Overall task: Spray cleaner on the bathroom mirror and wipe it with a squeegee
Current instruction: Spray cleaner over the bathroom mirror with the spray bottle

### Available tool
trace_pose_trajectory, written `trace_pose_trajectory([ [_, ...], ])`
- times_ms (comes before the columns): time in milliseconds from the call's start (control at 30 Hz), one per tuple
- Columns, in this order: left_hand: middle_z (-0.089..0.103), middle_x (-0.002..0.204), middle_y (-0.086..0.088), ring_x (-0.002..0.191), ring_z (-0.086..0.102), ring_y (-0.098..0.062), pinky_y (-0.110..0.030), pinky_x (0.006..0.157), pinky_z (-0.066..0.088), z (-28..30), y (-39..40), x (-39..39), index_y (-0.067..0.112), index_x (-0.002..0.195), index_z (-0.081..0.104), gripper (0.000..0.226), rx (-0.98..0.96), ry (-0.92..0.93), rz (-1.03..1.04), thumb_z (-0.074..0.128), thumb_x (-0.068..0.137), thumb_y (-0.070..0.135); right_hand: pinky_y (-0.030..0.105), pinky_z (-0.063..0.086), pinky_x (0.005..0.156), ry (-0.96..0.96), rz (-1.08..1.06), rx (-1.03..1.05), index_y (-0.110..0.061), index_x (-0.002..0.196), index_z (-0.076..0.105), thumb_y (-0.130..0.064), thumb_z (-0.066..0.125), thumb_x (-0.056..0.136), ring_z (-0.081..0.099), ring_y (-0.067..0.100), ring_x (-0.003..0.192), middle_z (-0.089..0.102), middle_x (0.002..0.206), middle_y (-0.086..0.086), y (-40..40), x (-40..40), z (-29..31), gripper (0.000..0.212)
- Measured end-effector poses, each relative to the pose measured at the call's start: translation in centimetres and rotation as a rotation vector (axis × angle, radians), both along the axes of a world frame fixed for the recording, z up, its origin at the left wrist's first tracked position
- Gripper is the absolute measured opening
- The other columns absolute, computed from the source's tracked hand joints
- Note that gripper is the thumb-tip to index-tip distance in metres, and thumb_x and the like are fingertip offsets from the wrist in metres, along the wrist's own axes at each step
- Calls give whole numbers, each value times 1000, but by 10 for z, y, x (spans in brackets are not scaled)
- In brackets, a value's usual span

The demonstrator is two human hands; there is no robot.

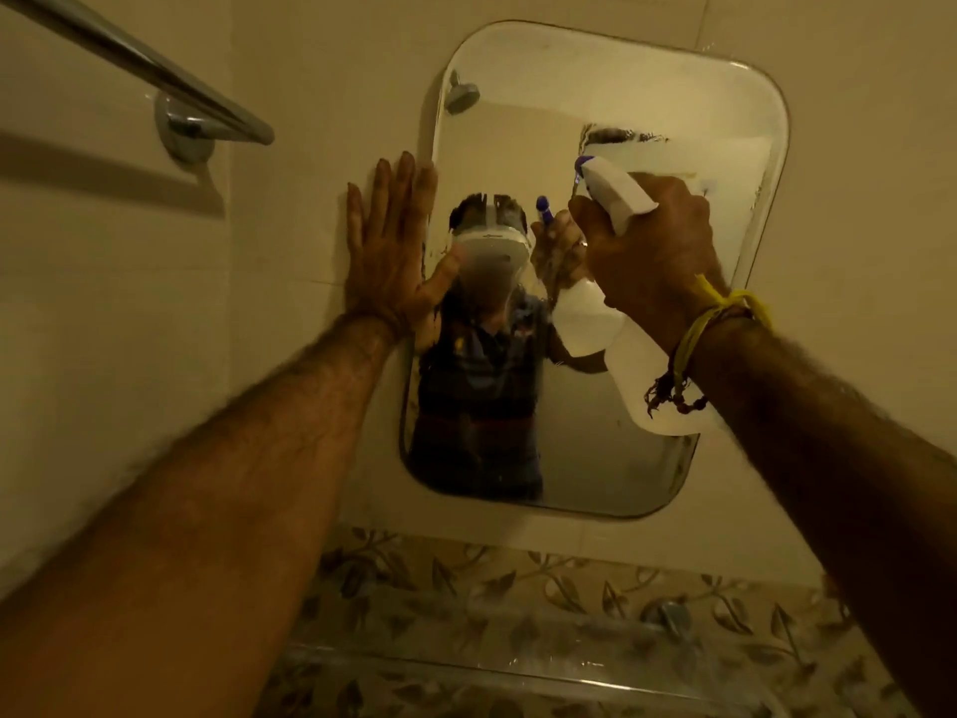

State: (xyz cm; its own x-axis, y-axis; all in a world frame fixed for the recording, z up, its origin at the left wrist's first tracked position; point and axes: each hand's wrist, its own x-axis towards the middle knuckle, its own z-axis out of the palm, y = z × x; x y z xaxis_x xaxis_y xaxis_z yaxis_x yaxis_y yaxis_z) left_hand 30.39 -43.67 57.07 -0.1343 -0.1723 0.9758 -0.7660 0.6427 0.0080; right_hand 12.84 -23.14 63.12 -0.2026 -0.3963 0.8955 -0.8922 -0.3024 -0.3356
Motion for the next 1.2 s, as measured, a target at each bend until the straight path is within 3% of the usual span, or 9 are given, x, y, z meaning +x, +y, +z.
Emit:
trace_pose_trajectory([
  [167, 9, 170, -12, 157, 6, -33, -62, 123, 1, -1, -9, 0, 20, 163, 8, 85, -54, -28, 41, 23, 97, 72, 8, 44, 42, -249, 56, -64, -23, 102, 66, -38, 68, 88, 62, -4, 56, 56, 71, -19, 0, -19, -8, 21],
  [333, 6, 170, -13, 157, 4, -36, -65, 122, 1, 0, 0, 1, 25, 163, 5, 85, -1, -45, 63, 23, 96, 74, 38, 61, 56, -392, -18, -126, -29, 102, 66, -43, 65, 87, 70, 25, 71, 70, 84, 1, 15, -44, -15, 20],
  [500, -2, 171, -12, 157, -3, -37, -71, 119, -1, 4, 12, 0, 31, 162, -4, 89, 120, -77, 84, 24, 92, 79, 44, 62, 64, -568, -93, -161, -26, 111, 67, -44, 63, 86, 70, 29, 72, 73, 88, 6, 30, -69, -20, 31],
  [667, -14, 170, -11, 155, -12, -39, -73, 114, -8, 11, 23, -3, 36, 156, -24, 100, 251, -104, 107, 22, 84, 88, 47, 61, 60, -561, -147, -164, -22, 107, 67, -43, 63, 86, 69, 32, 68, 65, 78, 0, 35, -75, -34, 30],
  [767, -23, 168, -8, 154, -19, -38, -72, 113, -12, 14, 32, -1, 38, 153, -29, 104, 339, -122, 92, 22, 81, 91, 45, 61, 55, -556, -151, -149, -31, 93, 66, -44, 63, 85, 68, 31, 63, 62, 74, -3, 34, -68, -41, 16],
  [900, -32, 165, -3, 152, -27, -36, -74, 112, -11, 23, 46, 4, 41, 149, -35, 105, 490, -168, 35, 30, 83, 90, 32, 57, 41, -489, -78, -92, -36, 77, 56, -38, 67, 86, 68, 23, 59, 63, 70, -8, 29, -49, -52, 15],
  [1000, -33, 164, 0, 151, -28, -36, -74, 113, -8, 27, 56, 5, 43, 148, -35, 104, 594, -165, -25, 33, 83, 88, 31, 58, 46, -383, -6, -2, -25, 91, 67, -35, 69, 87, 66, 15, 60, 60, 70, -11, 22, -28, -59, 11],
  [1067, -33, 164, 2, 151, -29, -36, -75, 114, -6, 23, 60, 6, 46, 147, -36, 102, 641, -170, -47, 34, 84, 87, 40, 61, 54, -360, 16, 54, -18, 106, 67, -38, 69, 87, 67, 20, 68, 63, 76, -6, 18, -15, -62, 27],
  [1200, -34, 164, 6, 150, -30, -36, -76, 113, -4, 9, 62, 10, 54, 140, -40, 100, 690, -189, -72, 34, 82, 89, 43, 62, 56, -259, 75, 102, -28, 97, 62, -43, 65, 90, 67, 20, 66, 57, 71, -13, 12, 4, -66, 17],
])
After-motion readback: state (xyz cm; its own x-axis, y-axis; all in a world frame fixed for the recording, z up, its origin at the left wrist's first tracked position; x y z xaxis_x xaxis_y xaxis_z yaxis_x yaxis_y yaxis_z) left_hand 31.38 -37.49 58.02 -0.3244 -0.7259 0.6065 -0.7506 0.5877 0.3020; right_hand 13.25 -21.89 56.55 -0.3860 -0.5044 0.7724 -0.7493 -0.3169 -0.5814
